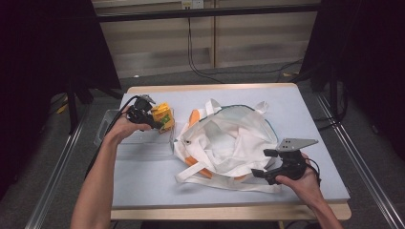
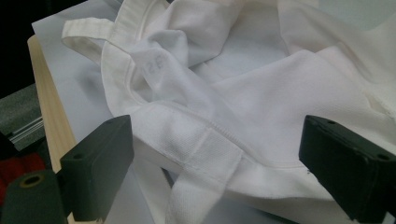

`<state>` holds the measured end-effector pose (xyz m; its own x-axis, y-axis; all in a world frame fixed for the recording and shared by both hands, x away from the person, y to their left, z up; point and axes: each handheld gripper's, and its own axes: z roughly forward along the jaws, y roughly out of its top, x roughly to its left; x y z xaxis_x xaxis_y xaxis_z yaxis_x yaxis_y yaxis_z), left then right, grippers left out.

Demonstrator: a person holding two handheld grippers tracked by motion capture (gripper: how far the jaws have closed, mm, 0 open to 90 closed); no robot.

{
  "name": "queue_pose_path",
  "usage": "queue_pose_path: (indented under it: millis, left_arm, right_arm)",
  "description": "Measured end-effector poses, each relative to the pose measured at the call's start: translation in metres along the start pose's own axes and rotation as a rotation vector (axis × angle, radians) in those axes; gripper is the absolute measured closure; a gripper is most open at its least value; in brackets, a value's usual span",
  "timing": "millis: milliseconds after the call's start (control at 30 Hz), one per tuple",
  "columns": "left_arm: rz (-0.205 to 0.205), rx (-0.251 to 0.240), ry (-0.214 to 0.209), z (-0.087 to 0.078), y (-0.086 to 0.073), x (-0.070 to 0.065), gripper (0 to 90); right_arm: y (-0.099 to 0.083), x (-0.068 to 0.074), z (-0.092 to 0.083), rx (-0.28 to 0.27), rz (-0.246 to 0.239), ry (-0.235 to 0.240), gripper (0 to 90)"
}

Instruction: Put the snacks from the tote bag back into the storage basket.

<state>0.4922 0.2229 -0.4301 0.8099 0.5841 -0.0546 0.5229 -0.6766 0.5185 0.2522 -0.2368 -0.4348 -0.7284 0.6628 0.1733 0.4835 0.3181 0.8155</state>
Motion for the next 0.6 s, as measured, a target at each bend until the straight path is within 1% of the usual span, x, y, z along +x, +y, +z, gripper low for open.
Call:
queue_pose_path:
  millis: [33,67,100,133,167,200,233,267,300,333,367,400,433,467,500,533,567,600]
  left_arm:
    - [-0.022,-0.002,0.005,0.0003,-0.0002,-0.0004,47.2]
    - [-0.02,0.017,0.021,-0.0004,-0.0001,0.0016,46.0]
    - [-0.032,0.028,0.029,-0.0007,-0.0005,0.0022,43.2]
    - [-0.051,0.009,0.033,0.0004,-0.0013,0.0013,42.5]
    - [-0.053,0.01,0.034,-0.0001,-0.0015,0.0015,40.3]
    - [-0.058,0.012,0.026,-0.0007,-0.0014,0.0023,36.3]
    - [-0.048,0.02,0.027,-0.0017,-0.0012,0.0027,34.3]
    - [-0.042,0.009,0.026,-0.0018,-0.0013,0.0023,33.9]
    - [-0.039,0.019,0.029,-0.0023,-0.0008,0.0025,32.0]
    - [-0.077,0.003,0.028,-0.001,-0.0013,0.0008,30.0]
    - [-0.094,-0.009,0.037,-0.0006,-0.0017,0.0002,29.4]
    - [-0.092,-0.002,0.036,-0.0011,-0.0026,0.0004,29.2]
    - [-0.111,-0.015,0.035,-0.0011,-0.0038,-0.0008,28.2]
    - [-0.107,-0.003,0.032,-0.0032,-0.0051,0.0002,27.3]
    - [-0.141,-0.019,0.028,-0.0038,-0.0068,-0.0015,25.9]
    - [-0.114,-0.003,0.021,-0.0062,-0.008,0.0008,25.7]
    - [-0.139,-0.019,0.034,-0.006,-0.0087,-0.0009,27.9]
    - [-0.147,-0.018,0.04,-0.0074,-0.0094,-0.0015,33.7]
  right_arm:
    - [0.0002,0.0005,-0.0004,-0.001,0.0,0.001,10.0]
    - [0.0003,0.0009,-0.0007,-0.002,0.0,0.0,10.0]
    - [0.0004,0.0008,-0.0012,-0.004,0.001,0.001,10.0]
    - [0.0005,0.0007,-0.0017,-0.005,0.0,0.0,10.0]
    - [0.0005,0.0005,-0.0019,-0.005,0.0,-0.001,10.0]
    - [0.0004,0.0003,-0.002,-0.005,0.0,-0.001,10.0]
    - [0.0001,0.0,-0.0019,-0.004,0.0,-0.001,10.0]
    - [0.0,-0.0002,-0.0017,-0.003,0.0,-0.001,10.0]
    - [-0.0002,-0.0003,-0.001,-0.003,-0.001,-0.002,10.0]
    - [-0.0001,-0.0004,-0.0009,-0.002,-0.002,-0.001,10.0]
    - [0.0,0.0001,-0.0007,-0.001,-0.001,-0.001,10.0]
    - [0.0001,0.0005,-0.0007,-0.001,-0.001,-0.002,10.0]
    - [0.0001,0.0007,-0.0008,-0.002,-0.001,-0.001,10.0]
    - [0.0002,0.0009,-0.0013,-0.002,-0.002,0.0,10.0]
    - [0.0003,0.0008,-0.0016,-0.004,-0.003,-0.001,10.0]
    - [0.0002,0.0007,-0.0019,-0.006,-0.003,-0.001,10.0]
    - [0.0002,0.0008,-0.0019,-0.005,-0.002,-0.003,10.0]
    - [0.0002,0.0005,-0.0019,-0.004,-0.001,-0.003,10.0]
